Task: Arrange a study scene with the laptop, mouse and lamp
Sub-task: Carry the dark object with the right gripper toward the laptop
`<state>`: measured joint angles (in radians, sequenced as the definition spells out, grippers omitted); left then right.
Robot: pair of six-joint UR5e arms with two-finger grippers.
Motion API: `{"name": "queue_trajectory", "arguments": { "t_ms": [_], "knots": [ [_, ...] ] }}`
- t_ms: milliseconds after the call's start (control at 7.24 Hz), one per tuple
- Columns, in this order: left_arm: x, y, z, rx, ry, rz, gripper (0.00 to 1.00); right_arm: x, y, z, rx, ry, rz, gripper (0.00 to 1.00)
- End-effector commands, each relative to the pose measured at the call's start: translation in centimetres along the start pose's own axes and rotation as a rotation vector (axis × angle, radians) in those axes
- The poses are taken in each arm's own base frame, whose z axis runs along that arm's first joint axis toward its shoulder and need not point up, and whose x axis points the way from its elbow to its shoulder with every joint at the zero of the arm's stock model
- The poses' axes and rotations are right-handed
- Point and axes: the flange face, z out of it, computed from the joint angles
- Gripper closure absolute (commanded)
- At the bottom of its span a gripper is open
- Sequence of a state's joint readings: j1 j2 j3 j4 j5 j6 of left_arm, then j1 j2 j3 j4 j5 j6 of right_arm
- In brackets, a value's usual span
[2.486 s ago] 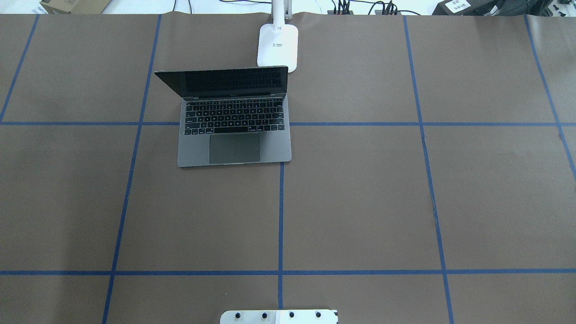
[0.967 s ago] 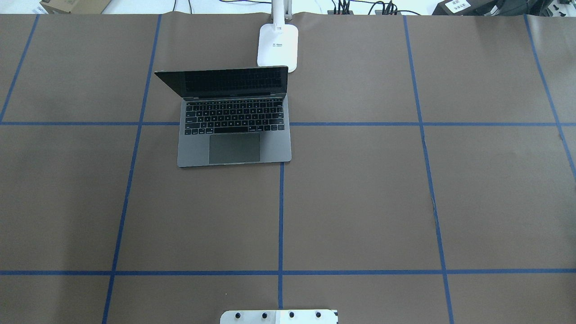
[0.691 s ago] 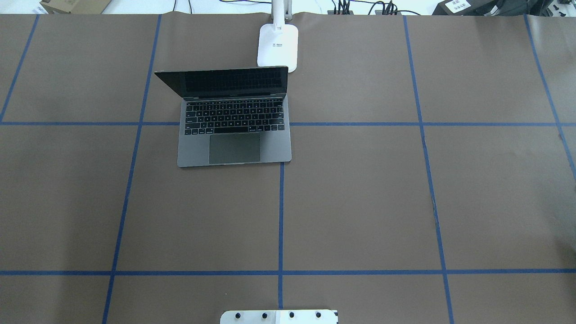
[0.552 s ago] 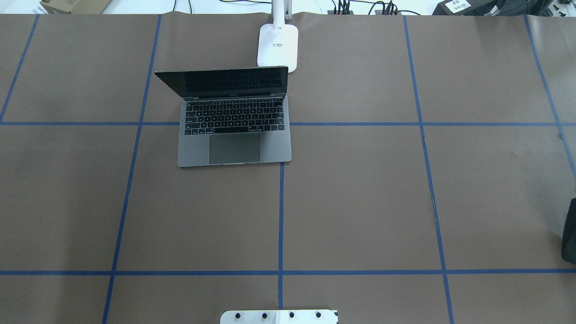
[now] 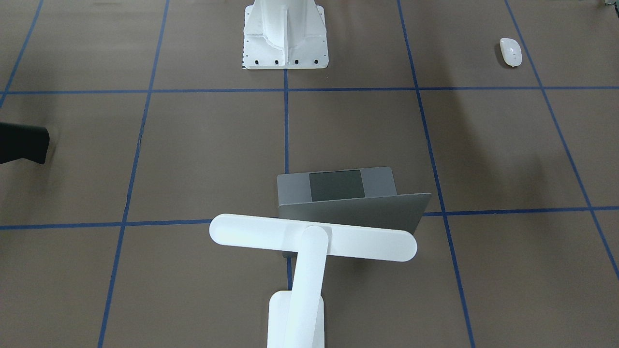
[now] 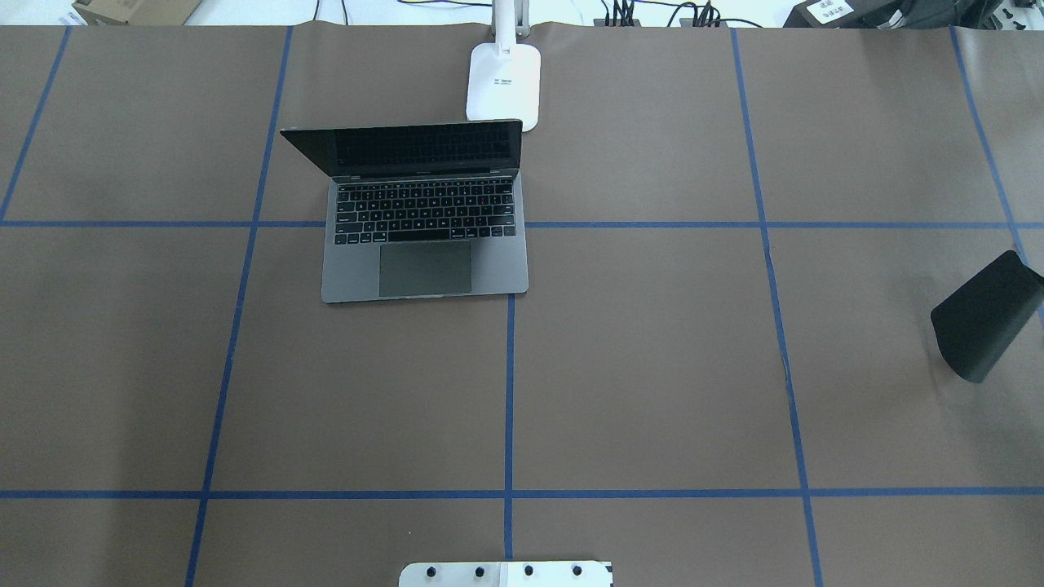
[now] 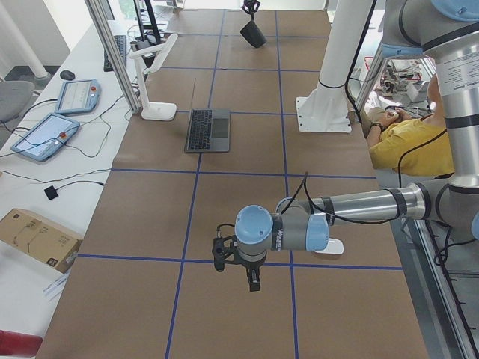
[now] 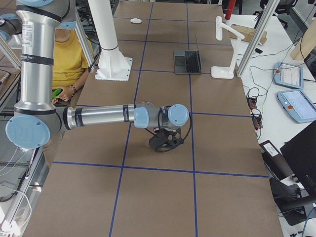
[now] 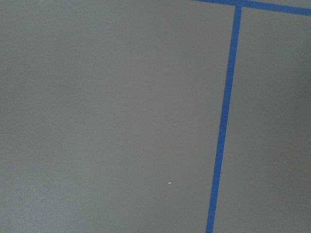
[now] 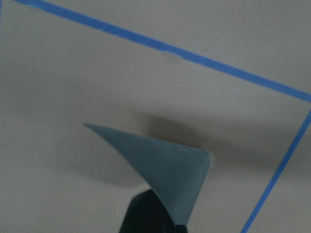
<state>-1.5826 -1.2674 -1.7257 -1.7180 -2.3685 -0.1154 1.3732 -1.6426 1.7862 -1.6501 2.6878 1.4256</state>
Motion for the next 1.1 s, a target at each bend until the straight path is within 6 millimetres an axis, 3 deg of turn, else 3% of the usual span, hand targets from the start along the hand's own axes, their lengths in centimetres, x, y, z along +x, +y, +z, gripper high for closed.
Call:
{"name": "queue_trajectory", "arguments": {
  "t_ms": [0,138,276,414,552,829,967],
  "knots": [
    [0.0,-0.1,0.0,0.001,0.0,-0.001,0.0,-6.8,6.5,0.6,-0.016,-0.01,-0.032,1.0],
    [0.0,-0.1,0.0,0.001,0.0,-0.001,0.0,-10.2,10.8,0.7,-0.023,-0.017,0.016,1.0],
    [0.0,-0.1,0.0,0.001,0.0,-0.002,0.0,-12.6,15.1,1.9,-0.009,-0.028,-0.016,1.0],
    [0.0,-0.1,0.0,0.001,0.0,-0.004,0.0,-14.4,19.0,4.2,0.014,-0.033,-0.013,1.0],
    [0.0,-0.1,0.0,0.001,-0.001,-0.004,0.0,-16.5,24.1,6.3,0.057,-0.068,-0.001,1.0],
    [-0.1,-0.1,0.0,0.0,-0.002,-0.006,0.0,-18.2,34.0,13.0,0.14,-0.143,0.01,1.0],
    [-0.1,-0.1,0.0,0.0,-0.002,-0.006,0.0,-18.7,38.2,14.5,0.154,-0.19,0.026,1.0]
  ]
}}
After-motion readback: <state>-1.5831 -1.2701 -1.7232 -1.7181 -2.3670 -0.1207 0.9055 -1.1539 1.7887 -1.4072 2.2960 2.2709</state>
